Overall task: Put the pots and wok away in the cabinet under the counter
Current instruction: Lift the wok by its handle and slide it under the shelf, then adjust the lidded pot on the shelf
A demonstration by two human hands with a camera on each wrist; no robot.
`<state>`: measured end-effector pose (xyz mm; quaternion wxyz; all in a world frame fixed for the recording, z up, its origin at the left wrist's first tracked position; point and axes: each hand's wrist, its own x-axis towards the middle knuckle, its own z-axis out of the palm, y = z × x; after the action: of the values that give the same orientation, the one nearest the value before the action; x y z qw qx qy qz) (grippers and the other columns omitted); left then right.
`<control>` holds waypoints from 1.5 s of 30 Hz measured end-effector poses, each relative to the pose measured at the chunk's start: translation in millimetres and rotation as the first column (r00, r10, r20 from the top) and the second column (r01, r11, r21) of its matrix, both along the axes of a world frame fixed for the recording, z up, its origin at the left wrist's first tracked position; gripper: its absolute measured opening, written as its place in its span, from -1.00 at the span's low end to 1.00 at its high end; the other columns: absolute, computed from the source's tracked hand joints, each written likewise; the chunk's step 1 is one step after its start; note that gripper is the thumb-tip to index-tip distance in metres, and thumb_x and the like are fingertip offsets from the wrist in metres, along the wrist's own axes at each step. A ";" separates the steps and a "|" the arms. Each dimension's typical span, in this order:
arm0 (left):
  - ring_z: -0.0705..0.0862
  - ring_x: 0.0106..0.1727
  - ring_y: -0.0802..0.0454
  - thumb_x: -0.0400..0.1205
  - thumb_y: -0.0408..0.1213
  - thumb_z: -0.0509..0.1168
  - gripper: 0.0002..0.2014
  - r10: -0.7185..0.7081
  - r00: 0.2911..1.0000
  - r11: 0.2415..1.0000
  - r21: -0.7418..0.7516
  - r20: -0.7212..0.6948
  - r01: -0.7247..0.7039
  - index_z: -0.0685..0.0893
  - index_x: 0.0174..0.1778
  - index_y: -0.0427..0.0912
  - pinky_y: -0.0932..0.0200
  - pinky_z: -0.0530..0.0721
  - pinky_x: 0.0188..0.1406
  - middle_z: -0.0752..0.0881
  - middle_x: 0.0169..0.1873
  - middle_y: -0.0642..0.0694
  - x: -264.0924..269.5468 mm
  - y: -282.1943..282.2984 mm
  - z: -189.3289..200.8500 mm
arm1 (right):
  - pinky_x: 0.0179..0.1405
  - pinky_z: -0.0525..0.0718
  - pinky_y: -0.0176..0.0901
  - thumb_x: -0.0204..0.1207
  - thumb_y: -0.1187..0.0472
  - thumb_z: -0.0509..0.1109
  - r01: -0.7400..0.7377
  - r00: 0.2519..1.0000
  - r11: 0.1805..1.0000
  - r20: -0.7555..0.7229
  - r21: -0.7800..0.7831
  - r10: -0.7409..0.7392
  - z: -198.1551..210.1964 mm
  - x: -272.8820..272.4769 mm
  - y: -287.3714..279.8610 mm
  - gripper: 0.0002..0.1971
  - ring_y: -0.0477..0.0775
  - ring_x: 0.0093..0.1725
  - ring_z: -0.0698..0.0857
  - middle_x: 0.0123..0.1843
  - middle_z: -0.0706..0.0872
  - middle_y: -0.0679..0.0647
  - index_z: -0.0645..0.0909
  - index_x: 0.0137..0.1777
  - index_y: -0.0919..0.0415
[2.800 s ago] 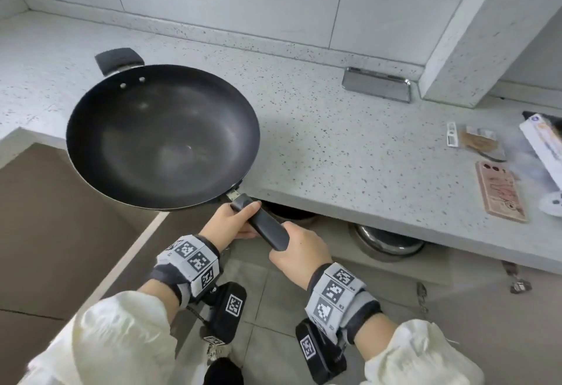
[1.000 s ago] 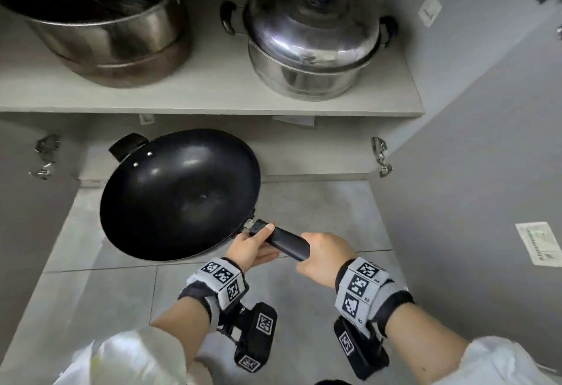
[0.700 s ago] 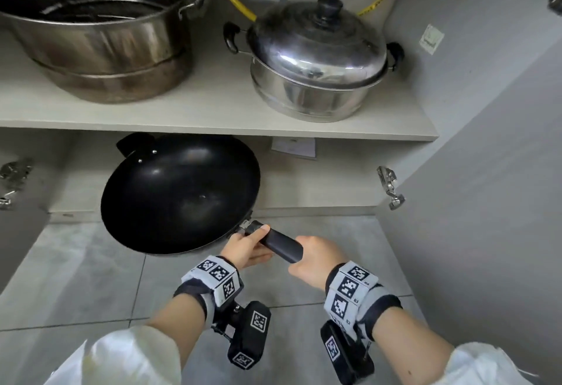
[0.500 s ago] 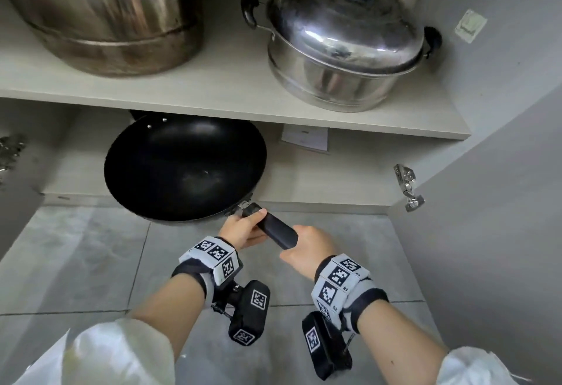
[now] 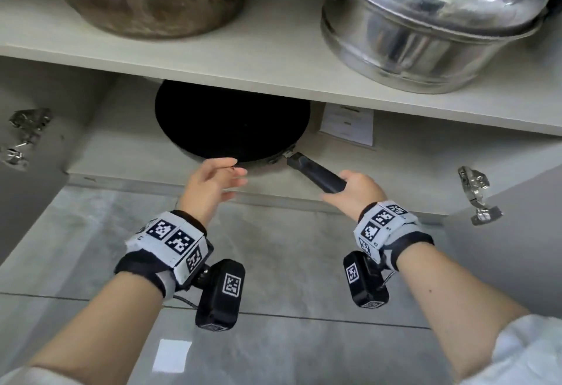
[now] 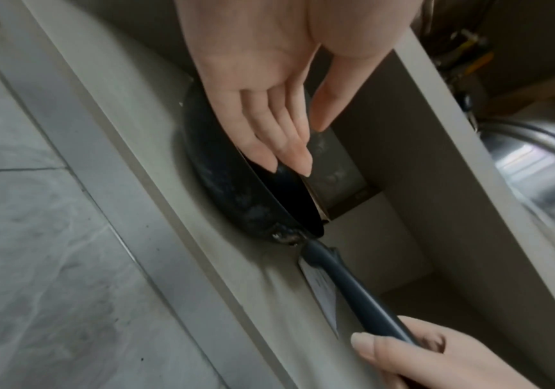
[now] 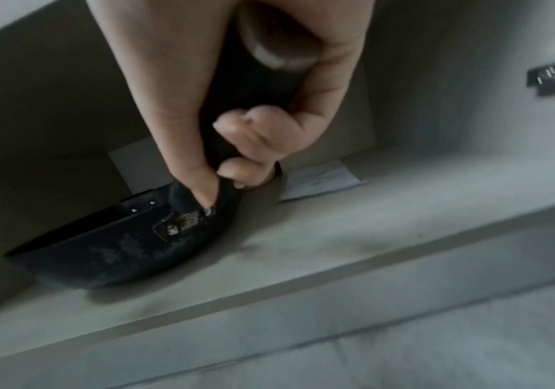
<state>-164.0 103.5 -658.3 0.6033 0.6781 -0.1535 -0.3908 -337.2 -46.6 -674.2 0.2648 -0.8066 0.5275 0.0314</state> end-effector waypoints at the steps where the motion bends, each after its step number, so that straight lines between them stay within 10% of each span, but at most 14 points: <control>1: 0.67 -0.16 0.10 0.64 -0.42 0.08 -0.81 0.009 1.000 1.000 0.002 0.000 -0.009 0.52 0.12 -0.23 0.21 0.60 -0.05 0.69 -0.19 -0.03 1.8 4.4 -1.7 | -0.44 0.39 -0.19 0.33 -0.10 0.42 -0.018 1.000 0.999 -0.020 -0.041 0.017 1.0 -0.1 -6.0 -0.69 0.16 -0.25 0.59 -0.40 0.52 -0.06 0.49 -0.11 0.07; 10: 0.70 -0.12 0.08 0.64 -0.39 0.11 -0.82 0.027 0.998 0.999 0.035 -0.057 -0.025 0.58 0.05 -0.17 0.21 0.64 -0.05 0.72 -0.16 -0.07 9.5 29.3 -26.6 | 0.16 0.44 0.08 0.43 -0.31 0.18 0.068 0.992 0.913 -0.069 -0.403 -0.104 -14.2 -5.2 -46.6 -0.46 0.27 0.28 0.47 0.24 0.63 0.20 0.50 0.34 -0.09; 34: 0.69 -0.16 0.11 0.64 -0.43 0.07 -0.81 -0.059 0.998 0.998 0.021 0.026 0.058 0.58 0.00 -0.16 0.24 0.59 -0.08 0.71 -0.21 -0.05 4.3 14.3 -13.9 | 0.52 0.25 0.05 0.54 0.11 0.22 0.135 0.990 0.888 0.106 -0.440 -0.098 0.9 -9.2 -45.6 -0.54 0.26 0.47 0.37 0.45 0.49 0.22 0.42 0.43 0.20; 41: 0.70 -0.42 0.34 0.63 -0.43 0.09 -0.76 -0.315 0.948 0.948 -0.029 0.051 0.317 0.58 -0.18 -0.04 0.24 0.55 -0.16 0.72 -0.25 0.00 -21.6 -41.9 75.2 | 0.01 0.68 0.02 0.43 0.32 0.19 0.316 0.907 0.943 0.323 -0.105 -0.268 72.7 -52.8 -13.7 -0.72 0.21 -0.14 0.76 -0.23 0.81 0.06 0.65 -0.30 -0.04; 45: 0.69 -0.30 0.28 0.64 -0.41 0.09 -0.79 -0.366 0.927 0.924 -0.084 0.085 0.372 0.57 -0.17 -0.05 0.28 0.53 -0.15 0.69 -0.23 -0.02 -20.7 -70.1 132.3 | -0.29 0.64 -0.21 0.48 0.37 0.15 0.430 0.811 0.902 0.452 -0.028 -0.372 142.9 -72.5 -21.9 -0.70 0.02 -0.49 0.67 -0.51 0.70 -0.06 0.64 -0.28 0.03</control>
<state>-184.7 33.4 -526.0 0.5462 0.6193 -0.3177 -0.4661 -409.7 -68.5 -531.3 0.3238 -0.6784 0.6140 -0.2408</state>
